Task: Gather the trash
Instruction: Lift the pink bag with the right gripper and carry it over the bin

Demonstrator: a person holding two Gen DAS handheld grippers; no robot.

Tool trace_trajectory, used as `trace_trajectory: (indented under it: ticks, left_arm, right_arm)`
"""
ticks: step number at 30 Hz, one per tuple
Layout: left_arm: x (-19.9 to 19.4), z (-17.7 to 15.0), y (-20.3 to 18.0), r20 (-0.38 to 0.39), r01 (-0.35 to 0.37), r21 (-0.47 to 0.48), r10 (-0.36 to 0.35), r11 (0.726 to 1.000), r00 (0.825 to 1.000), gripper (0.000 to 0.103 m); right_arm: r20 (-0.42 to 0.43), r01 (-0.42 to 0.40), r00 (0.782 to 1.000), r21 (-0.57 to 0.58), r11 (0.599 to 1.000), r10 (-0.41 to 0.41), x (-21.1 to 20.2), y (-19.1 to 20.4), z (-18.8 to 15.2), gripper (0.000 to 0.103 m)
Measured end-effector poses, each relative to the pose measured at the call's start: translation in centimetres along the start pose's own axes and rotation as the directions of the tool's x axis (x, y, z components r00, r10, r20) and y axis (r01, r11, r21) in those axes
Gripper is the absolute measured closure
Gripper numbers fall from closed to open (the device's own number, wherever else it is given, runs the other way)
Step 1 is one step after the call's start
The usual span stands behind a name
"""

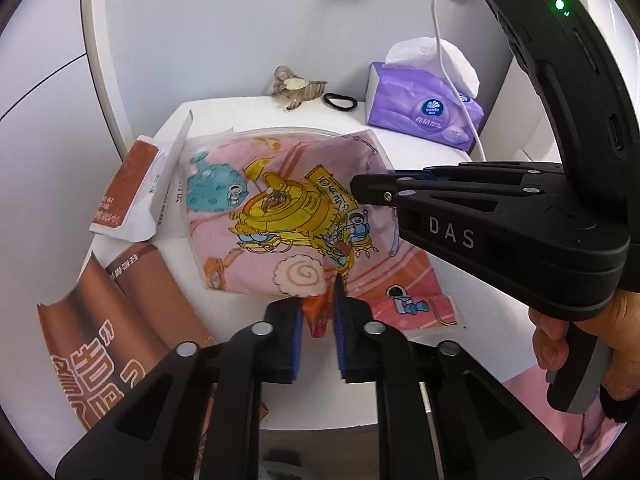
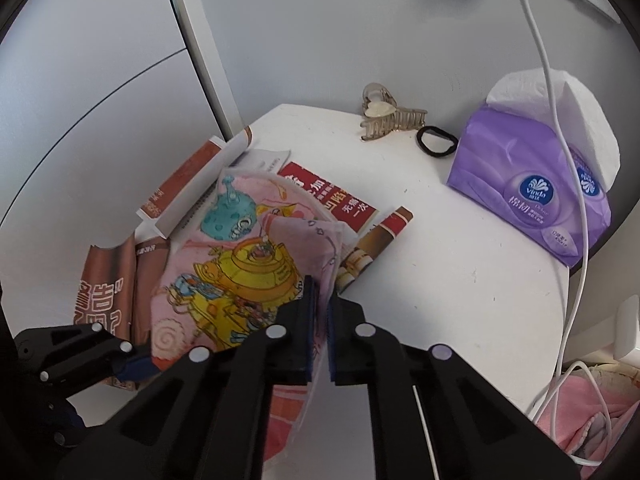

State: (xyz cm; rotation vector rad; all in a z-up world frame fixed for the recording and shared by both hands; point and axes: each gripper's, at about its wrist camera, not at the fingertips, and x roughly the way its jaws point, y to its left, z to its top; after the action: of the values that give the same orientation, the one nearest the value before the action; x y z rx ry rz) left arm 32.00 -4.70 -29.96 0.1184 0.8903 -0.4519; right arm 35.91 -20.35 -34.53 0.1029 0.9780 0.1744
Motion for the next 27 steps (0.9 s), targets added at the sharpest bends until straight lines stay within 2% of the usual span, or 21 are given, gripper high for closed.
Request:
trace_trajectory:
  ticks: [12,22,27]
  left_arm:
    - [-2.6,0.8,-1.5,0.034,-0.013,0.019,0.012,1.000,0.999,0.099]
    - [-8.3,1.9,-4.8,0.081,-0.032,0.044,0.029,0.999,0.996,0.099]
    - [-11.6,1.2,-6.8,0.104,-0.053,0.050,0.048,0.997,0.993,0.099]
  right_arm:
    - [0.032,0.000,1.000,-0.017,1.000,0.000,-2.6,0.1,-0.1,0.099]
    - [0.093,-0.017,0.995,-0.034,0.999,0.020,-9.3,0.8,-0.5,0.099]
    - [0.119,-0.028,0.992,-0.058,0.998,0.034,-13.0,2.0,-1.6,0.099]
